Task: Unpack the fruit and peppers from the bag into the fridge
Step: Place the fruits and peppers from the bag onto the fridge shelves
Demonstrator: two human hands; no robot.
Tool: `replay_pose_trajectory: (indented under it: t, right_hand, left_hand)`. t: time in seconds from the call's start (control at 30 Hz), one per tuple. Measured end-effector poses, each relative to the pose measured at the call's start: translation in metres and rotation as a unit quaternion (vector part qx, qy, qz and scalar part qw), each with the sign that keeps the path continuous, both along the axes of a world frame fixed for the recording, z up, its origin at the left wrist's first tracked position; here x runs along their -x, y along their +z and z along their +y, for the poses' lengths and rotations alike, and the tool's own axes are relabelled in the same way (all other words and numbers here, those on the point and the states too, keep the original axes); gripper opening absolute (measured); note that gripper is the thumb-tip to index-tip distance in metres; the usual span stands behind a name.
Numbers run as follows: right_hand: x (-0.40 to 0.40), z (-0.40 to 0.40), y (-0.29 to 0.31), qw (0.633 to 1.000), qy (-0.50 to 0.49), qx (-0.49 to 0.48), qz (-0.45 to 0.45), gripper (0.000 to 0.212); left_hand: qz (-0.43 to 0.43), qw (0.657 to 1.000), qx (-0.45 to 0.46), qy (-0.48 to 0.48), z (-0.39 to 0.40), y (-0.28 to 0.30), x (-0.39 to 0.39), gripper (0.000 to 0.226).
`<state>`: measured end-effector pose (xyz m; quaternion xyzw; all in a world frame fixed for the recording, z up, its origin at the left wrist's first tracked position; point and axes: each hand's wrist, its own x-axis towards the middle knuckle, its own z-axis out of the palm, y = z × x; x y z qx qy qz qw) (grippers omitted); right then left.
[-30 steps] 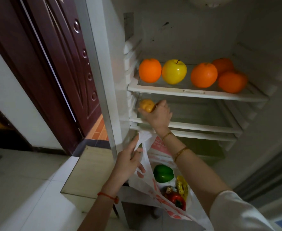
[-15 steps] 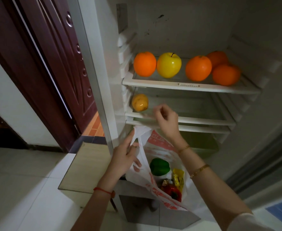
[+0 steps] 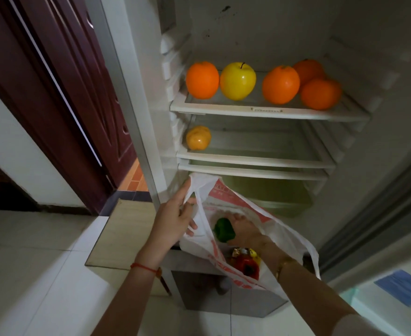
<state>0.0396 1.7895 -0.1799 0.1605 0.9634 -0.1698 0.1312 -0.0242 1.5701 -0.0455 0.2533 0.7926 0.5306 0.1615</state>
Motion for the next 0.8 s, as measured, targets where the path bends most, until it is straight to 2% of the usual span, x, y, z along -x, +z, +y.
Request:
replay_pose_trajectory:
  t: [0.17,0.27,0.33,0.4,0.53,0.6,0.7,0.8]
  right_hand:
    - [0.009,-0.01,-0.01,0.999,-0.015,-0.04,-0.005,0.093]
    - [0.008,-0.01,-0.012,0.999,-0.032,-0.026,0.009,0.095]
    - [0.005,-0.008,-0.009,0.998,-0.043,0.024,0.026,0.094]
    - [0.001,-0.006,0.002,0.989,-0.06,0.121,0.064,0.084]
    - [-0.014,-0.001,0.051,0.94,-0.087,0.289,0.159,0.057]
    - [-0.02,0.004,0.079,0.911,-0.08,0.357,0.192,0.056]
    - [-0.028,0.011,0.118,0.867,-0.087,0.415,0.26,0.058]
    - [-0.022,0.017,0.149,0.825,-0.129,0.431,0.341,0.048]
  left_hand:
    - [0.036,0.999,0.03,0.009,-0.005,-0.003,0.002,0.063]
    - [0.053,0.998,0.042,0.006,-0.007,-0.003,0.003,0.063]
    - [0.073,0.996,0.057,0.003,-0.008,-0.003,0.003,0.064]
    - [0.105,0.991,0.077,0.002,-0.008,-0.005,0.004,0.063]
    - [0.133,0.989,0.071,-0.005,-0.001,-0.008,0.007,0.063]
    - [0.135,0.989,0.053,-0.008,0.003,-0.009,0.008,0.062]
    - [0.116,0.993,0.03,-0.017,0.01,-0.012,0.011,0.061]
    - [0.113,0.993,0.032,-0.02,0.016,-0.012,0.012,0.059]
